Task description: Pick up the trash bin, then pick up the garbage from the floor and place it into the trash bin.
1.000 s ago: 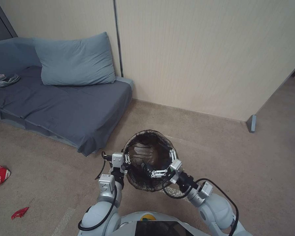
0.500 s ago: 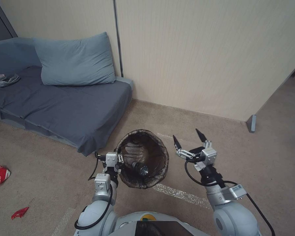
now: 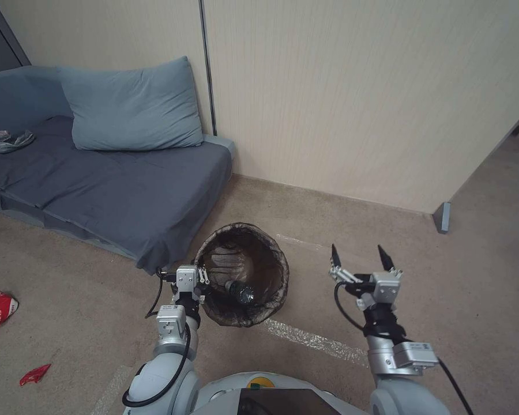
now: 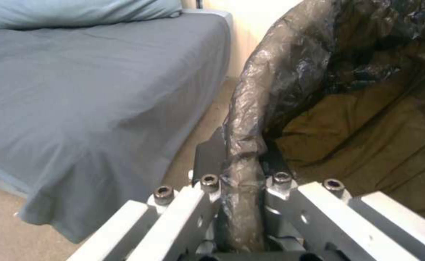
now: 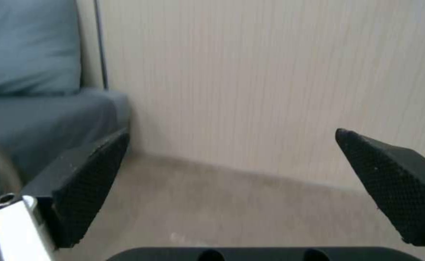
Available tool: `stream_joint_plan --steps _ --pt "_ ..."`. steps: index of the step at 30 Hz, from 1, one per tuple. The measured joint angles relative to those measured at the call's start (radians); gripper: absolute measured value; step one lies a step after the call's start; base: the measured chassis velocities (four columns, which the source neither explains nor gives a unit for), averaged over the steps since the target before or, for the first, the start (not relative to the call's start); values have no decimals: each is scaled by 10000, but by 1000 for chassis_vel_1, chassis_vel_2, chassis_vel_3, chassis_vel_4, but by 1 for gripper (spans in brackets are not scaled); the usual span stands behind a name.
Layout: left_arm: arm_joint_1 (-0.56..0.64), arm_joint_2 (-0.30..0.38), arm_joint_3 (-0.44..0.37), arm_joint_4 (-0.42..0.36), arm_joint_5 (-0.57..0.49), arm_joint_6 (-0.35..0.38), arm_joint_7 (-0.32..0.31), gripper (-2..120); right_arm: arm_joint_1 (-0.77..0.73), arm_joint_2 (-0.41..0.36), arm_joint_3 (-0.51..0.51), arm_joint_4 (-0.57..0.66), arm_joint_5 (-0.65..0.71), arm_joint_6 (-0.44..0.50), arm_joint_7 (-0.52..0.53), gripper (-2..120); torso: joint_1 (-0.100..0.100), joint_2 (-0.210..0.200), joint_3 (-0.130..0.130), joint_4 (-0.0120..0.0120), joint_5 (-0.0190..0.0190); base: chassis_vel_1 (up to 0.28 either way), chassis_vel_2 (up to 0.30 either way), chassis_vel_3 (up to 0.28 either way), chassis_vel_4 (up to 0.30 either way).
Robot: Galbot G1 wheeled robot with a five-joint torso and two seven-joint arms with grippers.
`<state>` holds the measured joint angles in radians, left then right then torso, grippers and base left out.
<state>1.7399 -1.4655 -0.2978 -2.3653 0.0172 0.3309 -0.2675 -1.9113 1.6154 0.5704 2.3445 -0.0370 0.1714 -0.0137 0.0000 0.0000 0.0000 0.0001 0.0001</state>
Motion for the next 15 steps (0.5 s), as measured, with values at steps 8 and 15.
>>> stream_joint_plan --steps 8,15 --pt "23 23 -39 -53 -6 -94 8 3 -404 -9 -175 -134 -142 205 121 100 0 0 0 -1 -1 0 0 0 0" --pt "18 14 20 -56 -14 -111 11 3 -479 -19 -277 -113 -209 278 125 100 0 0 0 -1 -1 0 0 0 0"
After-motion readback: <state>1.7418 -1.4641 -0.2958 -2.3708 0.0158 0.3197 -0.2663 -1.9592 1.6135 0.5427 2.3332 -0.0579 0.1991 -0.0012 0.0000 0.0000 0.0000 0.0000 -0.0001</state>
